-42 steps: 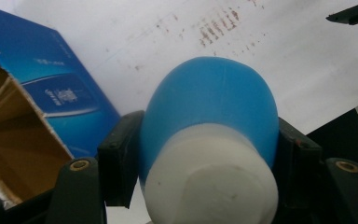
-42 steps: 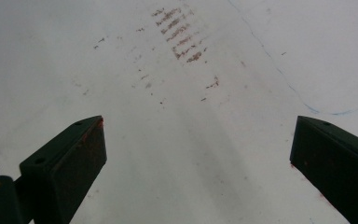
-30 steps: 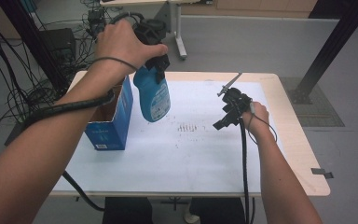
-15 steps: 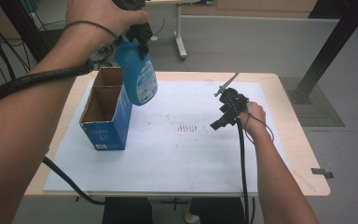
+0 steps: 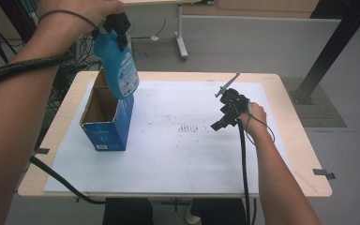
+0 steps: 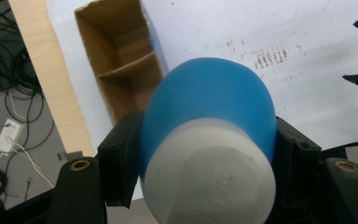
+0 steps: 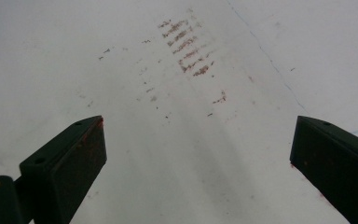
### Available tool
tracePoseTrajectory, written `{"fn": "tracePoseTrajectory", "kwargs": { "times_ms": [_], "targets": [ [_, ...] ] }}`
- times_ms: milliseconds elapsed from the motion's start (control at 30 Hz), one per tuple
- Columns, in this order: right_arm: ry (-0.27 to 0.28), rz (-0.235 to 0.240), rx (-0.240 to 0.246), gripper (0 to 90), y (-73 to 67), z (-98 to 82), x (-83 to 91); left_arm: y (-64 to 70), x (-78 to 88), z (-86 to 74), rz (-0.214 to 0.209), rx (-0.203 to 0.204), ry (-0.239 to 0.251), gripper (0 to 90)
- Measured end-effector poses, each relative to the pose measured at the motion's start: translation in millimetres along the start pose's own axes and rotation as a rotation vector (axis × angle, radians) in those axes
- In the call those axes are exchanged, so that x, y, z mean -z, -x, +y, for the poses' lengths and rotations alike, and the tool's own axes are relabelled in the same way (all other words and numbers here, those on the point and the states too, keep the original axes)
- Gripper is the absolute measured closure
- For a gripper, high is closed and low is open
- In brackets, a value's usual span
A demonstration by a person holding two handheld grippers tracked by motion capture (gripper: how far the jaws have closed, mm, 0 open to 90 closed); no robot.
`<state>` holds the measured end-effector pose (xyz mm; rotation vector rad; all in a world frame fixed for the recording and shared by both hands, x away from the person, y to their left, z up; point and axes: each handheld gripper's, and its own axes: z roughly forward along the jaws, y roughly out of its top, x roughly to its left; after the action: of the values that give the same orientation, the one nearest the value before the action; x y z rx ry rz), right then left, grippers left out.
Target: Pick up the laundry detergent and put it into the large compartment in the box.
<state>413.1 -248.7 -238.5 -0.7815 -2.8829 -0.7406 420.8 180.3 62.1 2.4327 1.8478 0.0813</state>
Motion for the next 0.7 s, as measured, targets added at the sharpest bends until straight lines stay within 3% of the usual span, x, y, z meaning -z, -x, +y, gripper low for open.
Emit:
{"fn": "tracePoseTrajectory", "kwargs": {
  "times_ms": [100,333,367,700],
  "targets": [
    [0.001,-0.003,0.0,3.5,-0.6,0.0,0.6,-12.3,-0.1,-1.9,0.005,0.042,0.005,36.5],
    [0.006,0.001,-0.004,3.5,0.2,-1.8,-0.3,-24.3,-5.6,-0.2,0.027,0.089,-0.013,36.5],
    [0.009,0.001,-0.005,3.5,0.1,-2.4,-0.3,-30.0,-8.3,-0.7,0.024,0.11,-0.015,36.5],
    [0.009,0.004,-0.006,3.5,1.2,-2.9,-1.0,-45.7,-28.7,1.3,0.03,0.162,-0.038,36.6]
  ]
}}
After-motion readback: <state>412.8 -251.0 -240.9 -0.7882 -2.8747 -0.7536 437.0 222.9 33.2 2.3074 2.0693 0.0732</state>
